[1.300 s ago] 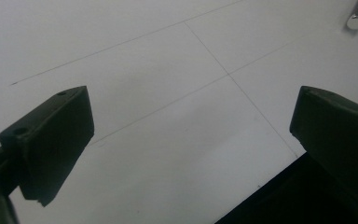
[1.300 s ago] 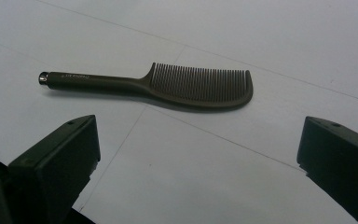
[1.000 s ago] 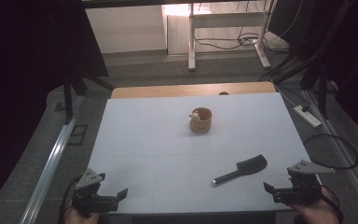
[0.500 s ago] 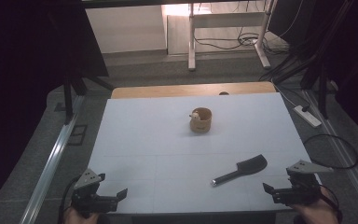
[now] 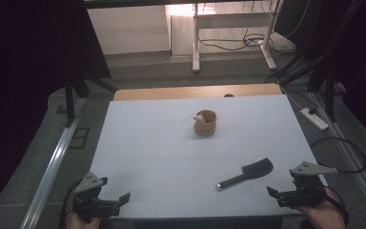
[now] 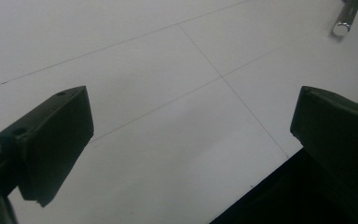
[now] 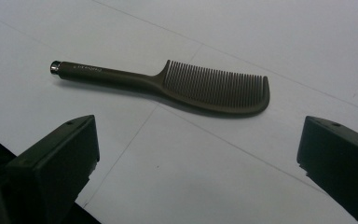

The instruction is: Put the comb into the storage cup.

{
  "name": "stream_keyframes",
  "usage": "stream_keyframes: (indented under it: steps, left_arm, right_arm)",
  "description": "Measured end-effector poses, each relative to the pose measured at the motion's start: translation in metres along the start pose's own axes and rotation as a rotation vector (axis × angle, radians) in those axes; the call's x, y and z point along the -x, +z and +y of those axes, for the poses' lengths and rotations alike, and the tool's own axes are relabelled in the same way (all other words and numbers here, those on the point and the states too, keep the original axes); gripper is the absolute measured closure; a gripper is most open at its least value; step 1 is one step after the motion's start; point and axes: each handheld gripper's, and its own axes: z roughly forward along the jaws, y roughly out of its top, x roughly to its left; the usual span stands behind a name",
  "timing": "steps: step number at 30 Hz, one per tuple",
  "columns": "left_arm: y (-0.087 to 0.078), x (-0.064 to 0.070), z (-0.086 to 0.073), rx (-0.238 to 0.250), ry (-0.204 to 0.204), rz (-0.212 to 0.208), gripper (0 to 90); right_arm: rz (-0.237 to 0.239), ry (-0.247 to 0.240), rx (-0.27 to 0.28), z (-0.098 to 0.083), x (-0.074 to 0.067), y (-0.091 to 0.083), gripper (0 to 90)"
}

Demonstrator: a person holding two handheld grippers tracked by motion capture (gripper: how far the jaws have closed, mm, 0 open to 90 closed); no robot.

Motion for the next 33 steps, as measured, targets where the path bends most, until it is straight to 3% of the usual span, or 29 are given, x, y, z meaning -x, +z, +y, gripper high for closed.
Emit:
stream_keyframes:
  steps: [7, 24, 33]
  left_arm:
    - [0.000, -0.001, 0.000, 0.002, -0.004, -0.004, 0.2]
    - [-0.001, -0.001, 0.000, 0.004, -0.005, -0.006, 0.1]
    - [-0.001, -0.001, 0.000, 0.006, -0.002, -0.007, 0.1]
  right_arm:
    - [0.058, 0.025, 0.004, 0.003, 0.002, 0.002, 0.0]
    - [0.028, 0.014, -0.005, 0.019, 0.004, 0.008, 0.0]
    - [0.078, 0.038, -0.017, 0.025, 0.002, 0.016, 0.0]
